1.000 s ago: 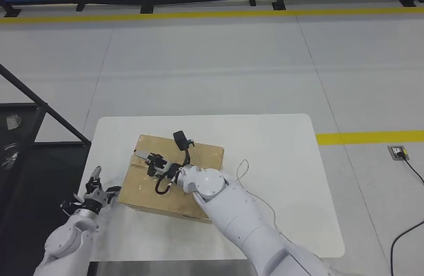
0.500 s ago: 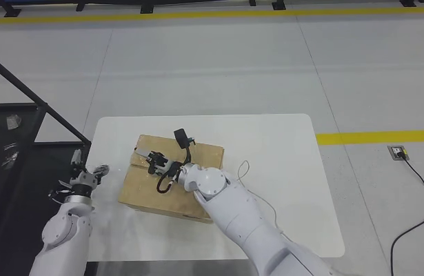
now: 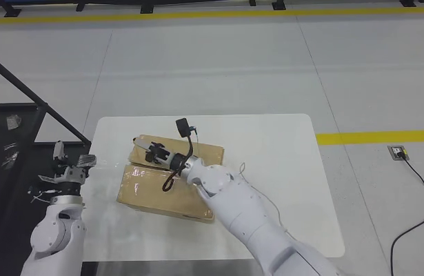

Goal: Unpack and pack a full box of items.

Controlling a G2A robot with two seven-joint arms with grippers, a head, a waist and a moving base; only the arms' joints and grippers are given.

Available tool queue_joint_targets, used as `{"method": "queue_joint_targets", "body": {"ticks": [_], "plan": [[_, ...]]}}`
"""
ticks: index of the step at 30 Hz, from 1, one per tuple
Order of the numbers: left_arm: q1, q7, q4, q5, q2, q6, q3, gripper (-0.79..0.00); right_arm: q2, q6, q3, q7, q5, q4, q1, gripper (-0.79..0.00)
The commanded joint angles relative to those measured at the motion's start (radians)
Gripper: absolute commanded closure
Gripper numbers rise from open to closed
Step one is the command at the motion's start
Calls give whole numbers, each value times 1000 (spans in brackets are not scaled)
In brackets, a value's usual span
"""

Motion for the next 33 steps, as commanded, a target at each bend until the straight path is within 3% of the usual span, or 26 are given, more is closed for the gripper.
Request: {"method": "queue_joint_targets", "body": {"ticks": [1,10,22,33], "plan": [[-1,26,-14,10,-1,3,-2,-785,14,-27,13,5,-6,-15,-9,-785],[13,81,-73,85,-6,-9,11,-785,90,-80,77,35,-68,-152,-107,-785],[89,138,-245,227,-17,-67,52,-785,186,20,204,92,-132,-521,-345,-785],[108,178,-335,340,-33,-53,132,-785,231,79,271,120,-149,-756,-509,-785]]}}
